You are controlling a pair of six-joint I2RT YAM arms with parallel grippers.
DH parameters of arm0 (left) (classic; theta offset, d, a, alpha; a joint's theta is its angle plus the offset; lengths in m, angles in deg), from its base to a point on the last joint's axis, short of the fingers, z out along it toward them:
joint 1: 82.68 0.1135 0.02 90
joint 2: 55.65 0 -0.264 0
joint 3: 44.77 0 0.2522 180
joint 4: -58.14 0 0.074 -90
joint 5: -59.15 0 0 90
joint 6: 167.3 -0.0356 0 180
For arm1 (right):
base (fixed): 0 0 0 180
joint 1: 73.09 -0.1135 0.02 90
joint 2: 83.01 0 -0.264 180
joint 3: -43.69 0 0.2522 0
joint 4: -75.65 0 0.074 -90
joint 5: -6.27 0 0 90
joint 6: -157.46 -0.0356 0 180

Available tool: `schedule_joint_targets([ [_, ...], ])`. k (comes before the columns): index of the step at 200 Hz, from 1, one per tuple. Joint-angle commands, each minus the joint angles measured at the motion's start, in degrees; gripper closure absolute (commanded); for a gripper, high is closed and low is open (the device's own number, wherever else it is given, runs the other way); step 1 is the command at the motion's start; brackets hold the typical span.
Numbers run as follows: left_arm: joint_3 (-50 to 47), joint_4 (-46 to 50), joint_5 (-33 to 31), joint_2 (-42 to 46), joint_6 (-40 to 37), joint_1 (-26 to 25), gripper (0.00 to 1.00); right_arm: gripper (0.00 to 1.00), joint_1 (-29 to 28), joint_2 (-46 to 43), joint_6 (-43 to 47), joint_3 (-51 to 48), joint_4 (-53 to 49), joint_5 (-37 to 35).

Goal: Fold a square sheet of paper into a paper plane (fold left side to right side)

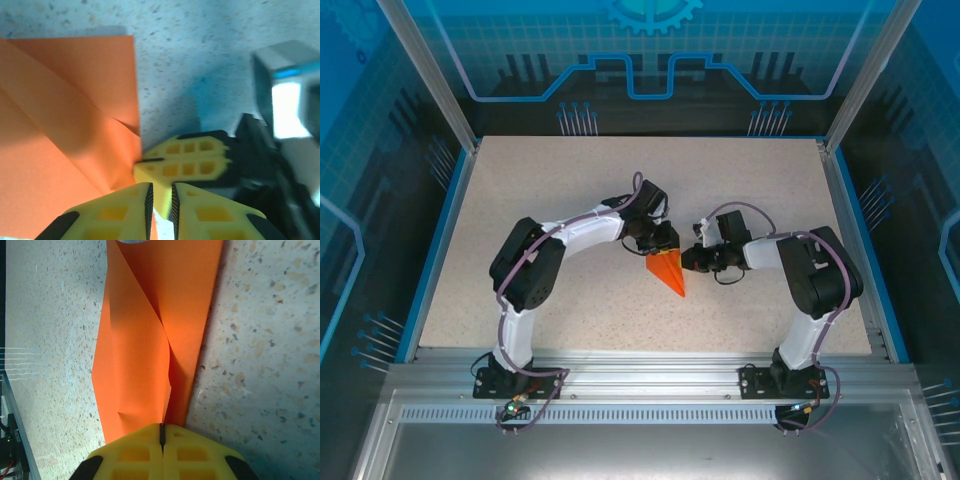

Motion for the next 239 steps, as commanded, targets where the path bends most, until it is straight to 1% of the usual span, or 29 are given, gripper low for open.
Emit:
schedule_joint_targets([
  [1, 1.9, 2.3, 1.1, -2.4, -1.2, 0.5, 0.78, 1.0, 0.0, 3.3, 1.5, -0.8, -5.2, -3.1],
  [56, 1.1, 1.3, 0.8, -5.7, -0.7, 0.8, 0.78, 1.0, 0.0, 3.4, 1.6, -0.7, -5.6, -3.2],
  [106, -2.1, -0.4, 0.4, -6.6, -0.1, 0.8, 0.78, 1.0, 0.1, 2.4, 1.5, -0.2, -5.6, -2.4],
  [123, -3.3, -1.0, 0.4, -6.5, 0.2, 0.8, 0.78, 0.97, 0.6, 0.4, 1.0, 0.3, -5.7, -1.0],
  [144, -4.8, -2.0, 0.3, -6.2, 0.6, 0.7, 0.78, 0.89, 1.4, -3.5, 1.0, 1.1, -7.4, -0.3],
  [167, -5.6, -2.6, 0.2, -6.1, 1.0, 0.5, 0.78, 0.79, 2.0, -8.9, 2.4, 1.5, -11.7, -0.5],
  [182, -5.8, -2.8, 0.2, -6.0, 1.0, 0.3, 0.78, 0.73, 2.0, -11.6, 3.0, 0.8, -13.7, 0.7],
  [212, -5.9, -2.9, -0.1, -6.1, 1.0, 0.1, 0.79, 0.74, 0.3, -12.6, 1.0, -1.3, -11.8, 7.7],
  [229, -6.1, -2.9, 0.0, -6.0, 1.0, 0.1, 0.79, 0.75, -1.7, -11.0, -0.6, -1.7, -9.5, 10.1],
  [239, -6.2, -2.8, -0.1, -6.0, 1.0, 0.0, 0.79, 0.76, -2.8, -9.8, -1.4, -1.6, -8.3, 10.3],
])
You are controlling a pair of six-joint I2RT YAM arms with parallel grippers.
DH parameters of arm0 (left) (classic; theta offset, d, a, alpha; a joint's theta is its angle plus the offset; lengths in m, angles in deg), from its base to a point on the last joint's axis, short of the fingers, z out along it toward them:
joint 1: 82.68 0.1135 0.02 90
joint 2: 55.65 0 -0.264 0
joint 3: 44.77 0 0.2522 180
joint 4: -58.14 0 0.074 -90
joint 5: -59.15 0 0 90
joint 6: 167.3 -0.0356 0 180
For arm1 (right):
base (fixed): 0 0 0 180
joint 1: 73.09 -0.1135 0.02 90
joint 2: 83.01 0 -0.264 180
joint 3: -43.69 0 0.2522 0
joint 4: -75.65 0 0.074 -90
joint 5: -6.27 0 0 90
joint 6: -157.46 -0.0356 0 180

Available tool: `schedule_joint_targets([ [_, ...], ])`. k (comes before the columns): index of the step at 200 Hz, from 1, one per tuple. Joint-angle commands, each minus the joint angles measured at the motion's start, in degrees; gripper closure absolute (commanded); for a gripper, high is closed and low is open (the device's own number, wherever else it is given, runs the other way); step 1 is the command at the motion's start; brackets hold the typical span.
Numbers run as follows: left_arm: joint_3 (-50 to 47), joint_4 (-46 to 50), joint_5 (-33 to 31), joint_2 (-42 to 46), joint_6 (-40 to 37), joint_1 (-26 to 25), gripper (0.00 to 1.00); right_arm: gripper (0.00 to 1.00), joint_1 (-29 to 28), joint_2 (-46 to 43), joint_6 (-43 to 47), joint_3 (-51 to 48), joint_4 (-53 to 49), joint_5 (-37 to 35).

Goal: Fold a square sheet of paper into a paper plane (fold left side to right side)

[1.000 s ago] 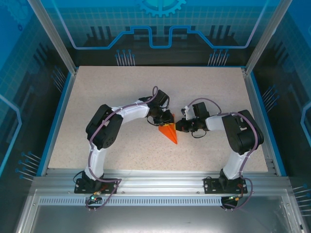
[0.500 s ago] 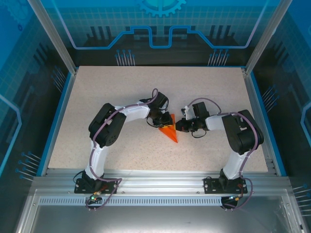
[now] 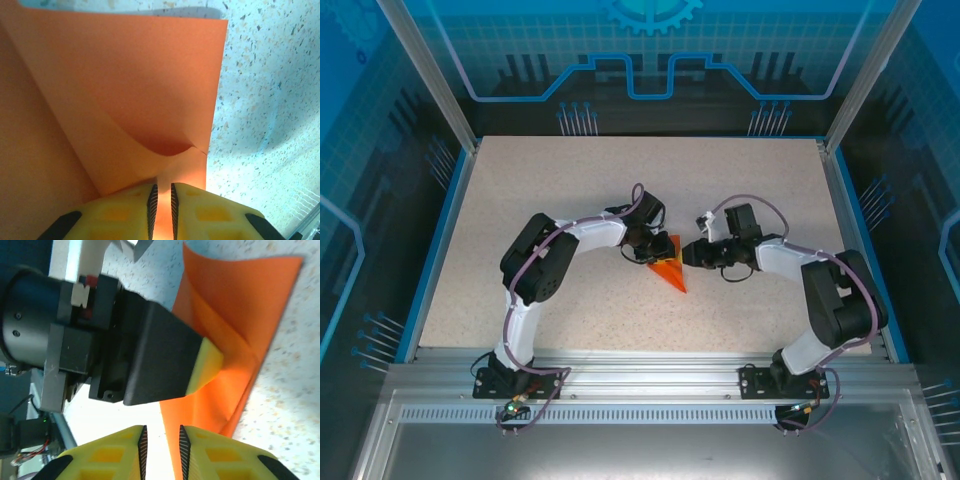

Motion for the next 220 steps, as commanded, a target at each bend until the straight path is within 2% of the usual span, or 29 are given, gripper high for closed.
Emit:
schedule_joint_targets([
  [1, -2.7, 2.1, -1.4, -1.4, 0.7, -0.7, 0.79, 0.76, -2.7, 2.5, -2.2, -1.1, 1.1, 4.9],
  [110, -2.3, 2.8, -2.3, -1.5, 0.3, -0.6, 0.79, 0.77, -4.3, 8.4, 0.7, -2.1, -4.9, 1.1],
  [220, -2.1, 3.2, -2.8, -2.0, 0.3, -0.5, 0.79, 0.79, -4.8, 7.3, 3.5, -3.1, -14.1, -3.6],
])
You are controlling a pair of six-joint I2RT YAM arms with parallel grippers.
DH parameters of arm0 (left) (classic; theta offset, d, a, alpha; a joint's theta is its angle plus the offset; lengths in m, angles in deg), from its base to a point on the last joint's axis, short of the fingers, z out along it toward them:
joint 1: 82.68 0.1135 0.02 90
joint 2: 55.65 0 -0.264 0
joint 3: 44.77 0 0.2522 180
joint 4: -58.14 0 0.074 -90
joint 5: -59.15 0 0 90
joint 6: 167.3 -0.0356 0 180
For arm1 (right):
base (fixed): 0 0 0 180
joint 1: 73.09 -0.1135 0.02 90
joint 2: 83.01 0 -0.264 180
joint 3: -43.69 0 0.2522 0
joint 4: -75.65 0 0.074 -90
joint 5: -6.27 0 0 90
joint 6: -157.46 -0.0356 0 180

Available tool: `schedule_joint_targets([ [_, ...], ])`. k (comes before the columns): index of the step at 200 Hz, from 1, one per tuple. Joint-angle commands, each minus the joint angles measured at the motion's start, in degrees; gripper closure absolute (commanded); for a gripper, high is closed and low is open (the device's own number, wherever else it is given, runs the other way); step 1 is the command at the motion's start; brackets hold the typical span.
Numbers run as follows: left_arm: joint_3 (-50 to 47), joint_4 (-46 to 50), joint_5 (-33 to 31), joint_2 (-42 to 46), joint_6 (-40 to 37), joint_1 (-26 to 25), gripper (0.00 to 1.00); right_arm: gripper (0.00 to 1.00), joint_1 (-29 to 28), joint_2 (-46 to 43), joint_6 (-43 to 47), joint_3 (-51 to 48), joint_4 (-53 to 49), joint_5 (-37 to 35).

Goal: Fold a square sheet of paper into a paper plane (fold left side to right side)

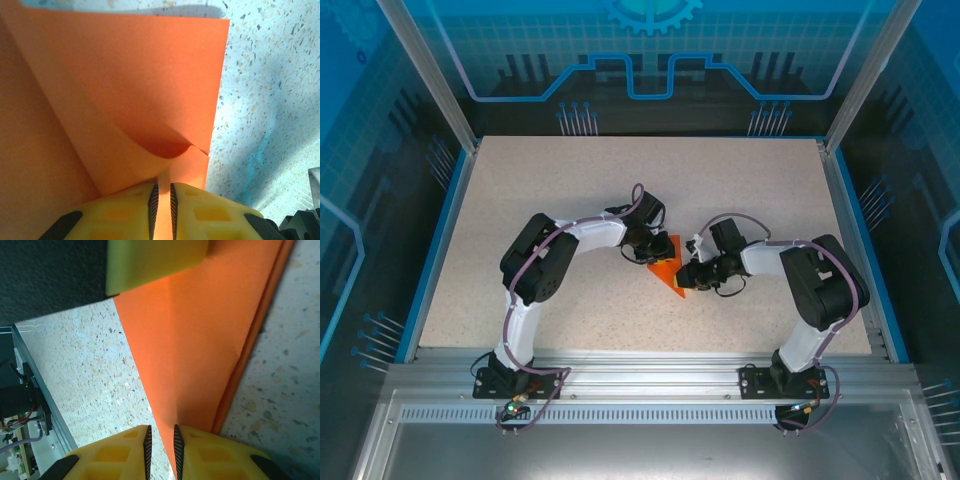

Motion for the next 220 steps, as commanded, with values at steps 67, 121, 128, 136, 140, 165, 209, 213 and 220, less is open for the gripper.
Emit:
schedule_joint_targets([
  [67, -2.0, 3.7, -3.2, -2.5, 0.7, -0.2, 0.8, 0.82, -1.9, -4.5, 2.2, -4.9, -14.7, -2.8],
  [121, -1.9, 3.9, -3.0, -2.4, 0.6, -0.2, 0.8, 0.82, -0.7, -13.2, 1.1, -0.3, -16.0, -1.6],
  [128, -1.9, 3.9, -3.0, -2.3, 0.6, -0.2, 0.8, 0.82, -0.7, -13.8, 0.8, 0.6, -15.8, -1.8],
  [136, -1.8, 3.9, -3.0, -2.3, 0.5, -0.2, 0.8, 0.82, -0.7, -14.0, 0.3, 1.3, -14.9, -1.8],
  [140, -1.8, 3.9, -2.9, -2.3, 0.6, -0.2, 0.8, 0.82, -0.7, -13.9, 0.1, 1.6, -14.3, -1.7],
  [165, -2.0, 3.7, -2.9, -2.2, 0.6, -0.3, 0.8, 0.82, -1.7, -9.5, -1.4, 3.1, -9.6, -2.1],
  [209, -1.7, 3.7, -2.8, -2.1, 0.6, -0.4, 0.8, 0.83, -4.0, -0.5, -3.6, 4.9, -3.3, -4.3],
  [213, -1.6, 3.8, -2.7, -2.1, 0.6, -0.4, 0.8, 0.83, -4.0, 0.1, -3.8, 4.9, -3.3, -4.7],
  [220, -1.6, 3.7, -2.8, -2.1, 0.6, -0.4, 0.8, 0.83, -4.0, 1.1, -3.7, 4.9, -3.7, -5.3],
])
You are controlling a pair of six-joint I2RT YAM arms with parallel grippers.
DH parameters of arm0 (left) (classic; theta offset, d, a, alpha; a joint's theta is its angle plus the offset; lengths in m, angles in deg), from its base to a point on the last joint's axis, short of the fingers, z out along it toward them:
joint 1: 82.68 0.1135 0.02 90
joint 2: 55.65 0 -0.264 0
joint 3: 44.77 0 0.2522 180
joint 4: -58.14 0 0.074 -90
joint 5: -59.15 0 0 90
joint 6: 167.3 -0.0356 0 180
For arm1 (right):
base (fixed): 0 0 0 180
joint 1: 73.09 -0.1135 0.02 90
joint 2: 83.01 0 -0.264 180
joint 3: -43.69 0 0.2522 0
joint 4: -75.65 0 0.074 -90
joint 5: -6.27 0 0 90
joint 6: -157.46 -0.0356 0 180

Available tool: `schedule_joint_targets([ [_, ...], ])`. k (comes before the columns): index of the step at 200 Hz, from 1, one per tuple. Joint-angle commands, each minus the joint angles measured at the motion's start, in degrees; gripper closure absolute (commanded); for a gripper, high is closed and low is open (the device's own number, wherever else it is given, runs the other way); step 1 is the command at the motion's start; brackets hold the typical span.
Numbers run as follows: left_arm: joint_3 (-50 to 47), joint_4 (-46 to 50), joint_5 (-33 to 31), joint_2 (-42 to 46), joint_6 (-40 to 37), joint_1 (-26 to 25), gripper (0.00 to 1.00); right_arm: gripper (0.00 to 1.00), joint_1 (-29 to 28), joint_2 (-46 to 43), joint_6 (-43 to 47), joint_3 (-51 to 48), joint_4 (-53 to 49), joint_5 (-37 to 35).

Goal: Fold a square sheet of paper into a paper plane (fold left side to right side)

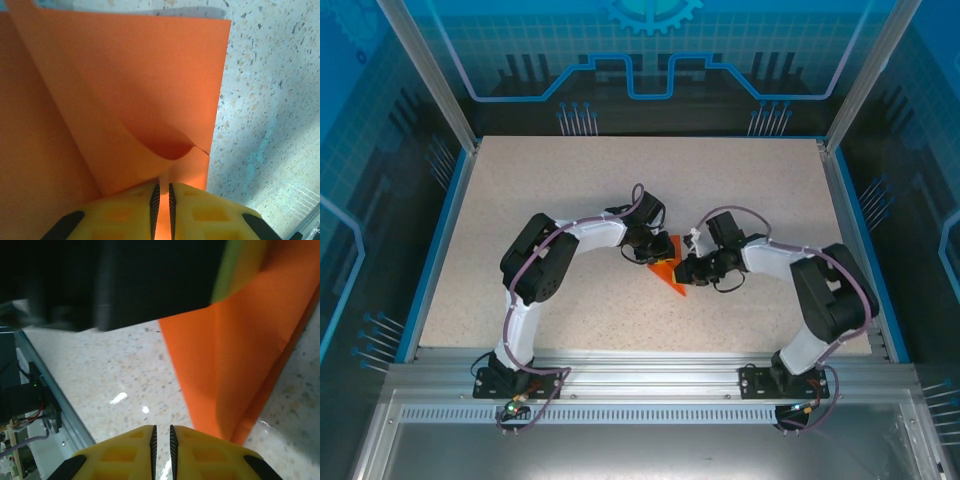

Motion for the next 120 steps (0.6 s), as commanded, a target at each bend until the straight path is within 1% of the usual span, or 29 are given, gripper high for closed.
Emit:
schedule_joint_targets([
  [1, -1.6, 3.6, -2.8, -2.1, 0.6, -0.3, 0.8, 0.83, -0.9, 3.3, -1.3, 1.1, 1.5, -2.3],
  [18, -1.5, 4.0, -3.0, -2.0, 0.2, -0.2, 0.8, 0.84, -0.9, 5.0, -1.0, 0.7, -1.1, -4.2],
  [49, -0.2, 4.9, -3.6, -2.1, -1.4, 0.4, 0.8, 0.85, -0.9, 5.1, -2.0, -3.8, -3.0, -6.4],
  [84, 1.5, 5.2, -3.3, -2.9, -3.2, 3.2, 0.79, 0.88, -0.7, 3.9, -2.7, -8.6, -2.9, -7.2],
  [120, 6.2, 7.8, -3.3, -5.6, -6.0, 6.3, 0.79, 0.89, -0.7, 3.1, -2.3, -8.6, -4.1, -8.1],
])
